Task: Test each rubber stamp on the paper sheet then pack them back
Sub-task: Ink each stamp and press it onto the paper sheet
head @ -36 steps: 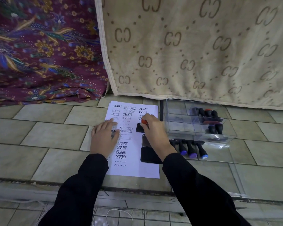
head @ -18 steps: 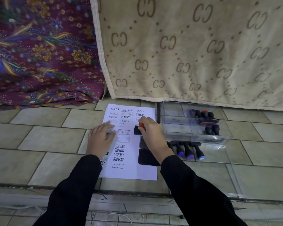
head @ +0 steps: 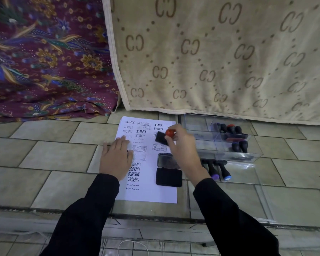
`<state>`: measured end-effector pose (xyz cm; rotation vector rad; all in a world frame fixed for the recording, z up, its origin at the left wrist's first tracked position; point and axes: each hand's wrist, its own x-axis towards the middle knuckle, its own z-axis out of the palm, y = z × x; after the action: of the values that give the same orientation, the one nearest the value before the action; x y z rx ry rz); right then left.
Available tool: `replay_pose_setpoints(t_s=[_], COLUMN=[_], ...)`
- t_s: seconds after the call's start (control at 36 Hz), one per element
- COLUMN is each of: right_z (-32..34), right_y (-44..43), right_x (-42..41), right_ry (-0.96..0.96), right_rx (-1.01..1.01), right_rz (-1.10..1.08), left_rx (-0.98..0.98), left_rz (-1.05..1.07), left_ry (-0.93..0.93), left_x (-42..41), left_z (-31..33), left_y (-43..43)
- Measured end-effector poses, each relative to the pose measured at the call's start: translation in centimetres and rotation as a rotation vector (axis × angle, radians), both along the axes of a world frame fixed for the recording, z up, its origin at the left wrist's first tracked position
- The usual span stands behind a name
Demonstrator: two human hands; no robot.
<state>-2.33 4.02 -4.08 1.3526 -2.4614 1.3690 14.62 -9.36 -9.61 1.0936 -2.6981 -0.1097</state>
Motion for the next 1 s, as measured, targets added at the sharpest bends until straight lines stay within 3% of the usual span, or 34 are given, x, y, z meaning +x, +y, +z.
replay_pose_setpoints(t_s=[0.17, 0.44, 0.64, 1.0], right_z=[2.3, 0.1, -3.2, -4.5], right_y=[4.1, 12.9, 16.5, 17.3], right_x=[-1.8, -3.5, -2.7, -2.9], right_ry=[0.033, 0.113, 0.185, 0.043], right_rx=[-0.213, -0.283, -0.200, -0.039], right_rz=[-0.132, -0.359, -0.472, -0.589], left_rx=[-0.005, 0.014, 0.037, 0.127], left_rz=[-0.006, -0.005, 0.014, 0.014], left_ry=[-0.028, -0.031, -0.048, 0.107], left_x=[0.0, 0.0, -0.1, 0.2], left_z=[-0.2, -1.1, -1.2, -0.6], left_y=[0.1, -0.3, -0.6, -0.3])
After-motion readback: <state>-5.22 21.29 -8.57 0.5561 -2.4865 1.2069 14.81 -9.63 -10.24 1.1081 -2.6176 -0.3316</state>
